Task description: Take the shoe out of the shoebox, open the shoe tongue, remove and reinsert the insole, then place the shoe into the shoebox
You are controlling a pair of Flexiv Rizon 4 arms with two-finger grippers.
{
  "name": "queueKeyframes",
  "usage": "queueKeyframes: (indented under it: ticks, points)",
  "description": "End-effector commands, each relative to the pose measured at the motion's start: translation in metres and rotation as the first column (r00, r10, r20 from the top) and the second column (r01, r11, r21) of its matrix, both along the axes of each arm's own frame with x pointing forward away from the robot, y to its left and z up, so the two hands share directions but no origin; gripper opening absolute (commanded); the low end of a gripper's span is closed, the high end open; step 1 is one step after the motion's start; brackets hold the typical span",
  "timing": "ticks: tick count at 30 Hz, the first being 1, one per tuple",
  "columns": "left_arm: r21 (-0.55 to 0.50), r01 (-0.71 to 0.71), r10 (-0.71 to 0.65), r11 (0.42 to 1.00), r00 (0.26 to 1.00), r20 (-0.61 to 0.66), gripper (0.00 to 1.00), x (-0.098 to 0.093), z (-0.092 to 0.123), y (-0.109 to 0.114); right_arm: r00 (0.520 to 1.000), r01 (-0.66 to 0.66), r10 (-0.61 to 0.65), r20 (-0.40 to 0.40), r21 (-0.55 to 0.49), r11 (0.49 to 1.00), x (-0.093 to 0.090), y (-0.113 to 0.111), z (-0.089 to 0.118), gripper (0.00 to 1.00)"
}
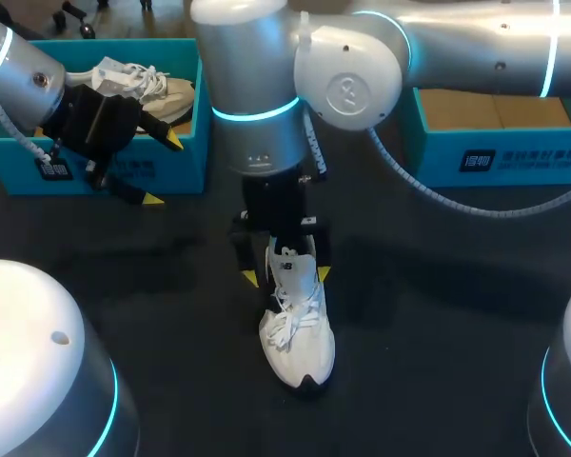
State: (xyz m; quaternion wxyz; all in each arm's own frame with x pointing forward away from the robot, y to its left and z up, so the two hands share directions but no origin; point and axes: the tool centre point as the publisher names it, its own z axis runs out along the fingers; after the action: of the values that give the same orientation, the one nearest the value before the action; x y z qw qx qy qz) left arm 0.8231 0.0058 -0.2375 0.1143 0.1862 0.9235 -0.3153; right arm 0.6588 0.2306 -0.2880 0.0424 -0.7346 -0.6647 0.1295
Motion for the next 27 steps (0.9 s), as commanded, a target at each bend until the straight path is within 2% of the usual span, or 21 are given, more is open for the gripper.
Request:
queueKeyframes:
  ticks: [1,3,5,11,14,15,24,27]
  points:
    - [0.003,0.000,0.000,1.000,1.000,0.000,1.00,-0.001,0.000,0.000,1.000,0.018,-0.018,0.011,0.014,1.000,-0.012,-0.001,-0.005,0.40]
    - [0.003,0.000,0.000,1.000,1.000,0.000,1.00,-0.001,0.000,0.000,1.000,0.021,-0.021,0.010,0.015,1.000,-0.014,-0.001,-0.006,0.29]
    - [0.003,0.000,0.000,1.000,1.000,0.000,1.00,-0.001,0.000,0.000,1.000,0.024,-0.024,0.010,0.017,1.000,-0.014,-0.001,-0.007,0.25]
    - [0.003,0.000,0.000,1.000,1.000,0.000,1.00,-0.001,0.000,0.000,1.000,0.006,-0.006,0.011,0.017,1.000,-0.005,-0.003,-0.012,0.24]
    - [0.003,0.000,0.000,1.000,1.000,0.000,1.00,-0.001,0.000,0.000,1.000,-0.007,0.007,0.016,0.010,1.000,0.001,-0.004,-0.013,0.19]
    - [0.003,0.000,0.000,1.000,1.000,0.000,1.00,-0.001,0.000,0.000,1.000,-0.014,0.014,0.018,0.010,1.000,0.005,-0.005,-0.014,0.14]
    - [0.003,0.000,0.000,1.000,1.000,0.000,1.00,-0.001,0.000,0.000,0.996,-0.088,0.088,0.021,0.026,0.996,0.031,-0.009,-0.022,0.17]
    - [0.003,0.000,0.000,1.000,1.000,0.000,1.00,-0.001,0.000,0.000,0.996,-0.092,0.092,0.016,0.014,0.996,0.030,-0.010,-0.017,0.20]
